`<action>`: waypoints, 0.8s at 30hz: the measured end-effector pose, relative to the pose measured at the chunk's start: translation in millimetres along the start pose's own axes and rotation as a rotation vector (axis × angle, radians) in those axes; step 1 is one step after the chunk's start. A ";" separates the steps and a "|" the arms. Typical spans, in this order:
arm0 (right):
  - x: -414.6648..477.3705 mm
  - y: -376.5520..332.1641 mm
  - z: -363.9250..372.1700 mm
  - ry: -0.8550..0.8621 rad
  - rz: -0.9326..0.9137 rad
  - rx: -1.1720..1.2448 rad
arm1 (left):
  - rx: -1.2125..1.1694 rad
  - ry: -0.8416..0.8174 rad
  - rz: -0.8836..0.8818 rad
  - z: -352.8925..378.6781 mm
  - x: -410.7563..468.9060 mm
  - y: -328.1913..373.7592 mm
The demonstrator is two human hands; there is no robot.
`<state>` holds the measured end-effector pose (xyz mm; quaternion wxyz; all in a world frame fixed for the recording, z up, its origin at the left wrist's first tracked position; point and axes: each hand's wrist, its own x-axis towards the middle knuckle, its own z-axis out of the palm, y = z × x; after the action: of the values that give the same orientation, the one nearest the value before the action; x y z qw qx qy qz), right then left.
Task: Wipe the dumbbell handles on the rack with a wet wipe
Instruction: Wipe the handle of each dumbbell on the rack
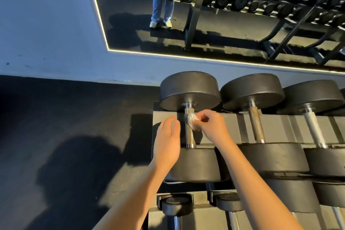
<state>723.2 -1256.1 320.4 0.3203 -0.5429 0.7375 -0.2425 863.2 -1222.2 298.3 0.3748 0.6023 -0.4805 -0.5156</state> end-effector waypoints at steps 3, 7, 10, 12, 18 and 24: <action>0.2 3.1 1.4 -0.055 0.012 -0.062 | 0.076 -0.019 0.009 -0.3 -0.8 1.4; 11.3 -7.4 7.3 0.024 0.031 -0.022 | 0.101 -0.117 -0.014 -4.4 8.0 -7.7; 18.6 -15.5 12.5 0.135 0.021 0.029 | 0.064 -0.160 -0.036 -8.5 13.0 -12.5; 16.1 -14.3 11.5 0.129 0.017 0.024 | 0.059 -0.158 -0.041 -9.0 13.7 -13.4; 4.7 -1.3 8.8 -0.051 0.082 -0.190 | 0.065 -0.131 -0.017 -9.1 7.6 -10.1; 20.5 -15.2 11.1 0.184 0.138 0.043 | 0.076 -0.110 -0.027 -7.9 10.6 -13.1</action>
<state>736.9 -1280.3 319.3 0.2789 -0.4591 0.7941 -0.2844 873.5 -1229.4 284.6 0.3175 0.5932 -0.5116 -0.5343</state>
